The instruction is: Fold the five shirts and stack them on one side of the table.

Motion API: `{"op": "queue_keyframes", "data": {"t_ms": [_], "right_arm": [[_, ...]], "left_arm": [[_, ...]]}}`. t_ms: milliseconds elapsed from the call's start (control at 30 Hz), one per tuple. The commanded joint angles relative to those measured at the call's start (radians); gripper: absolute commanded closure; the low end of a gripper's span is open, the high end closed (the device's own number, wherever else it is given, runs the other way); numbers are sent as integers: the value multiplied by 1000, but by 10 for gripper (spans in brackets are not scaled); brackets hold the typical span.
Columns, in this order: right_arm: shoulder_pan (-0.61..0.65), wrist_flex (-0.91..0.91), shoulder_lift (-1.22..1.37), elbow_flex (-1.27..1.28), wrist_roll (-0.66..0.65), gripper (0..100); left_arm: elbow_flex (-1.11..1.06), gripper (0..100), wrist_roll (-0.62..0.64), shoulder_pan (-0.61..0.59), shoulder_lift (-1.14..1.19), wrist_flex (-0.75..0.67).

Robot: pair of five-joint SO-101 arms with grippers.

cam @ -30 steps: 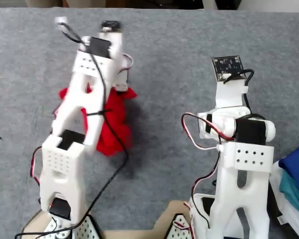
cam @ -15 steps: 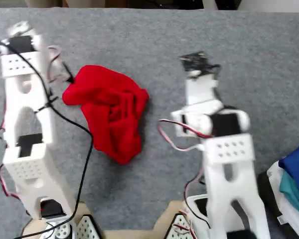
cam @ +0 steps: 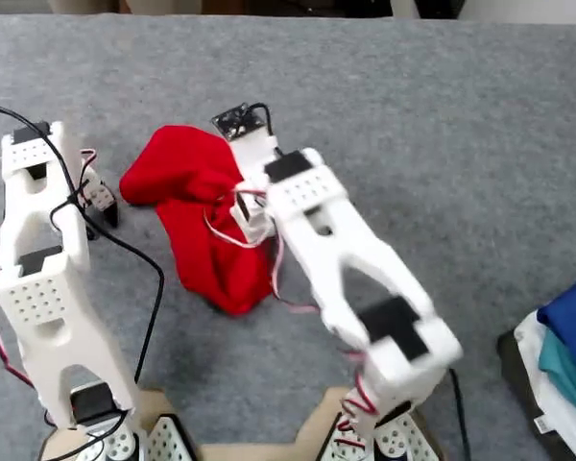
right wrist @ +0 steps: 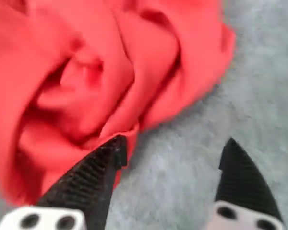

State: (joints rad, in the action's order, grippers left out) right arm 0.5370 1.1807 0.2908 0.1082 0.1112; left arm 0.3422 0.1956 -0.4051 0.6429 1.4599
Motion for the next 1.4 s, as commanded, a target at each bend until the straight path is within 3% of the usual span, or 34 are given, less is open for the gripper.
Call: {"op": "queue_keyframes", "data": {"t_ms": [0,233,767,900,1133,1367], "right_arm": [[18,46,148,-145,8,787],[13,178,257,-378,11,975],[2,450,90,-923,-51,983],[2,505,36,-1082,-89,983],[22,565,30,-1181,-106,974],[157,574,173,-963,-107,719]], "left_arm": [[2,976,-37,-106,-12,-8],[106,981,-169,-292,-27,72],[144,981,-371,-698,-245,233],[144,981,-365,-700,-263,262],[34,981,-362,-542,-268,276],[-101,981,-344,-566,-337,236]]}}
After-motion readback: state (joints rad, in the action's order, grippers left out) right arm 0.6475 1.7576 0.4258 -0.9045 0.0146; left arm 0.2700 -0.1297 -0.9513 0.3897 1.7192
